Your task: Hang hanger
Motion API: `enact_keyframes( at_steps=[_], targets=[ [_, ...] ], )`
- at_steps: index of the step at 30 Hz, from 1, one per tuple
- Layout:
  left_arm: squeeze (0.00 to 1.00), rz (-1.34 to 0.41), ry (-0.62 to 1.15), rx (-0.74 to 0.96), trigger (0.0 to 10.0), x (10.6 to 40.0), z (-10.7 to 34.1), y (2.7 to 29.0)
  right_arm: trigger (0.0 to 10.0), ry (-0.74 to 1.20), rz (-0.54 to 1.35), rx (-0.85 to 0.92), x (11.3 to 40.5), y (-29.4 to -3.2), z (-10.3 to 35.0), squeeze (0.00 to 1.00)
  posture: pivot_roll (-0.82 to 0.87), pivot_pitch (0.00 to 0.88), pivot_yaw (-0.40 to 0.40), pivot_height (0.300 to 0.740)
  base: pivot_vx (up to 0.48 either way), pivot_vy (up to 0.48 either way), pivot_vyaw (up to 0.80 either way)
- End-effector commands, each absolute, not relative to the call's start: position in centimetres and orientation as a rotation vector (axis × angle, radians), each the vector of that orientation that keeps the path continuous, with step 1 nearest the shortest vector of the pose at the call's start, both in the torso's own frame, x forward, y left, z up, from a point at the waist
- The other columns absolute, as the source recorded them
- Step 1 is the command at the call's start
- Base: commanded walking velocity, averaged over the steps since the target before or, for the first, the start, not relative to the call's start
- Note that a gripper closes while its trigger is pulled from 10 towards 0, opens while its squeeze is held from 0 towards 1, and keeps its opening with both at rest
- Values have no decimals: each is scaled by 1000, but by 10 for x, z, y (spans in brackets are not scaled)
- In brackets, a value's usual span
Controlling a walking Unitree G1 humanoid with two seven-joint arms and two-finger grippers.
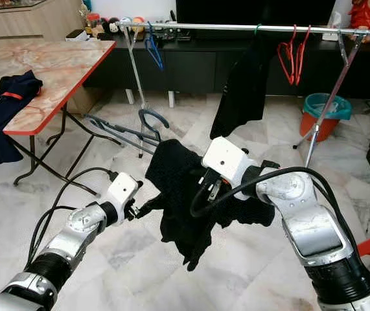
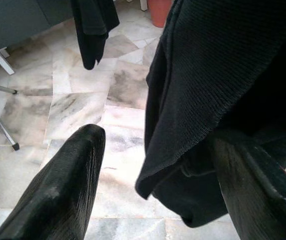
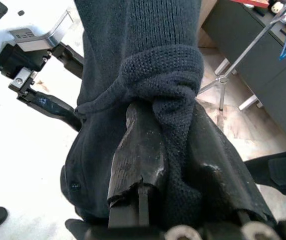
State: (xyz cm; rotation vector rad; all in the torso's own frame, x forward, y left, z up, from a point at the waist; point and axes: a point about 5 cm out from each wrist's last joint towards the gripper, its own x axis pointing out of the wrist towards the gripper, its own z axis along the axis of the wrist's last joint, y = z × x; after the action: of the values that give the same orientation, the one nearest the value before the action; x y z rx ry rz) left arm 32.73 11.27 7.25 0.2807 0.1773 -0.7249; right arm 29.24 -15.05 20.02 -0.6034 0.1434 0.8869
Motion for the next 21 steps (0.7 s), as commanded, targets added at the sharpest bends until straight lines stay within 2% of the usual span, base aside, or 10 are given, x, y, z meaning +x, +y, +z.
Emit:
enact_keyframes(
  at_steps=[1, 21],
  targets=[
    [0, -727, 189, 290, 10000, 328, 71, 115, 0, 101, 916, -616, 289, -144, 208, 0, -59, 0, 84, 740, 0, 0, 0],
    [0, -727, 189, 290, 10000, 328, 71, 115, 0, 101, 916, -616, 289, -144, 208, 0, -59, 0, 84, 740, 0, 0, 0]
  ],
)
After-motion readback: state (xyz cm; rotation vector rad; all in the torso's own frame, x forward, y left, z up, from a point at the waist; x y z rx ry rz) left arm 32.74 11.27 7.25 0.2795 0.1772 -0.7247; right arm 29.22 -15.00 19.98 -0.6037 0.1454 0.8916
